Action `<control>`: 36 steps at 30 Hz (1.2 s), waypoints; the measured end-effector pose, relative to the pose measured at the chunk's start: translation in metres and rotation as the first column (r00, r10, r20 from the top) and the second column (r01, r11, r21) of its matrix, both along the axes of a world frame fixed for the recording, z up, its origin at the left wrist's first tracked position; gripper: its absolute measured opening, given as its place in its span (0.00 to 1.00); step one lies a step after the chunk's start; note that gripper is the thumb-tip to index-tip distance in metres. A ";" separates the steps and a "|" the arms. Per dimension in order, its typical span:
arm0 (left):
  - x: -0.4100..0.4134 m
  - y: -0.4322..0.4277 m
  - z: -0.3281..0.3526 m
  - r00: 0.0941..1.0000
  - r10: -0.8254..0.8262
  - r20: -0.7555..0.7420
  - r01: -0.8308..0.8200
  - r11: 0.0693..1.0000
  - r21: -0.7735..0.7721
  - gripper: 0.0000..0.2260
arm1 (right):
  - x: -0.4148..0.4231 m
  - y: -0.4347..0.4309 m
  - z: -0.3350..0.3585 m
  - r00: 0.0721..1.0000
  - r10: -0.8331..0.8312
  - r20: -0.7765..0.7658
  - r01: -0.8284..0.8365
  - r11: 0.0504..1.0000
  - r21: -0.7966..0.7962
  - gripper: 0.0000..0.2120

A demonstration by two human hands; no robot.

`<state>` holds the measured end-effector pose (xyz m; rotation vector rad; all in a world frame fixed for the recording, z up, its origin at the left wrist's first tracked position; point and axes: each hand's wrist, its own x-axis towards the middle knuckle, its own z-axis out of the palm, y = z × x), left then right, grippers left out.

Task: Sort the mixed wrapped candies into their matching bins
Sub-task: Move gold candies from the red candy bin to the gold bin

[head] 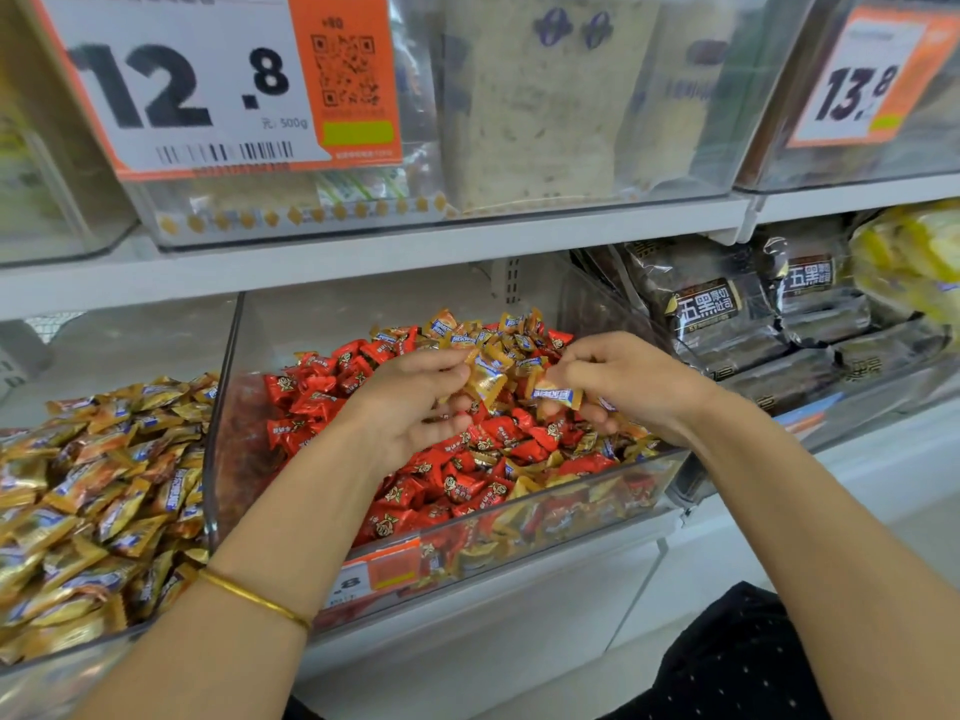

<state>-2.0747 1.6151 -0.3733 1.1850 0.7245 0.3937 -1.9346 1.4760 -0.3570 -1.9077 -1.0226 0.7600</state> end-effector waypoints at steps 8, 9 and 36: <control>0.004 -0.007 0.005 0.958 0.190 0.214 -0.033 0.816 -0.577 0.08 | 0.001 -0.005 0.005 0.949 0.005 -0.316 -0.033 0.996 -0.084 0.10; 0.006 -0.006 0.004 0.953 0.203 0.227 -0.028 0.802 -0.597 0.08 | -0.001 -0.003 0.004 0.942 0.012 -0.335 -0.052 0.992 -0.111 0.10; 0.012 -0.011 -0.025 0.652 -0.190 -0.734 0.757 0.221 0.615 0.16 | -0.007 0.012 -0.012 0.719 0.480 0.503 -0.113 0.794 -0.597 0.16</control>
